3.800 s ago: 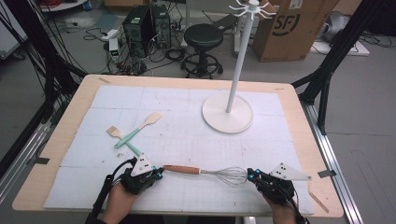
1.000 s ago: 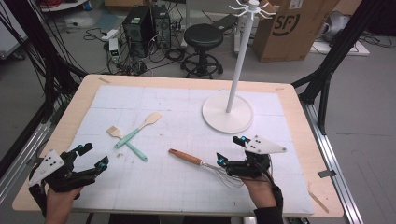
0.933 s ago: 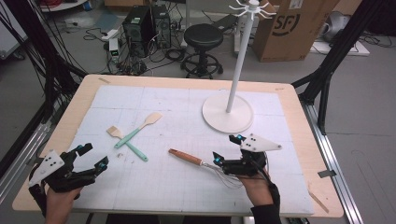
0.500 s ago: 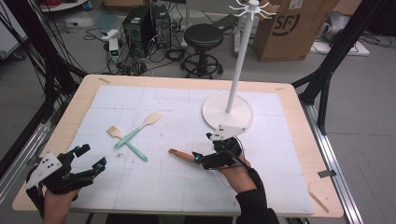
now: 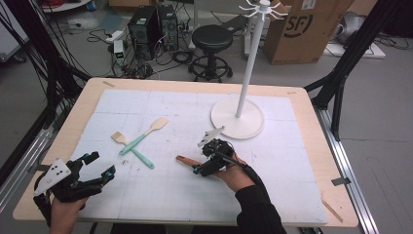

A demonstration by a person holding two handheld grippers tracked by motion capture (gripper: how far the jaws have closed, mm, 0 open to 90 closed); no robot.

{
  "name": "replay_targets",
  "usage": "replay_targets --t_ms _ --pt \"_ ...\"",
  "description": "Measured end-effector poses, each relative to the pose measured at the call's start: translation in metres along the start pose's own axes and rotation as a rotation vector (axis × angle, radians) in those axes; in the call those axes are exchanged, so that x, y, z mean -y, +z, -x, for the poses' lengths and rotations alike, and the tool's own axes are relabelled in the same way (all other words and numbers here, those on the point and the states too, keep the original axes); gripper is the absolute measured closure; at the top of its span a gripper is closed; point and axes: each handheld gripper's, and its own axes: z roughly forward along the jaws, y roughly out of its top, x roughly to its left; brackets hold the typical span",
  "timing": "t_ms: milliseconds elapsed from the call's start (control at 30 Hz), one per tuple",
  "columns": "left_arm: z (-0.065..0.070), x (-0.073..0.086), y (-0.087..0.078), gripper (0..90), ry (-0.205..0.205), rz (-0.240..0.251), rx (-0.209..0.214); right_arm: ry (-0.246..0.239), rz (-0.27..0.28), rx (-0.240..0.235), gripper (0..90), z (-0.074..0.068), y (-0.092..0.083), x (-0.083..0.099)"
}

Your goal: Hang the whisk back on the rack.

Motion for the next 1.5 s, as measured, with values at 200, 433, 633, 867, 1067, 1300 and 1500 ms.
replay_targets --t_ms 200,433,633,867,1067,1300,1500 --pt "0.0 0.001 0.001 20.7 -0.001 -0.004 0.001 -0.024 -0.108 -0.013 33.9 0.0 0.014 0.001" --pt "0.0 0.002 0.002 20.8 -0.001 -0.012 0.001 -0.033 -0.163 -0.031 46.0 0.001 0.022 0.002" --pt "0.001 0.002 0.002 21.0 0.0 -0.013 -0.001 -0.038 -0.167 -0.025 56.4 0.001 0.023 0.002" --pt "0.001 0.003 0.003 21.2 0.002 -0.019 -0.001 -0.037 -0.173 -0.021 68.3 0.0 0.021 0.002" --pt "0.001 0.003 0.003 21.3 0.001 -0.02 -0.002 -0.022 -0.17 -0.025 69.9 0.001 0.021 0.002" --pt "0.001 0.004 0.004 21.5 0.0 -0.024 -0.003 -0.006 -0.159 -0.033 69.9 0.002 0.02 0.002" --pt "0.0 0.004 0.003 21.6 -0.001 -0.024 -0.005 0.02 -0.097 -0.064 70.0 0.005 0.011 0.001"
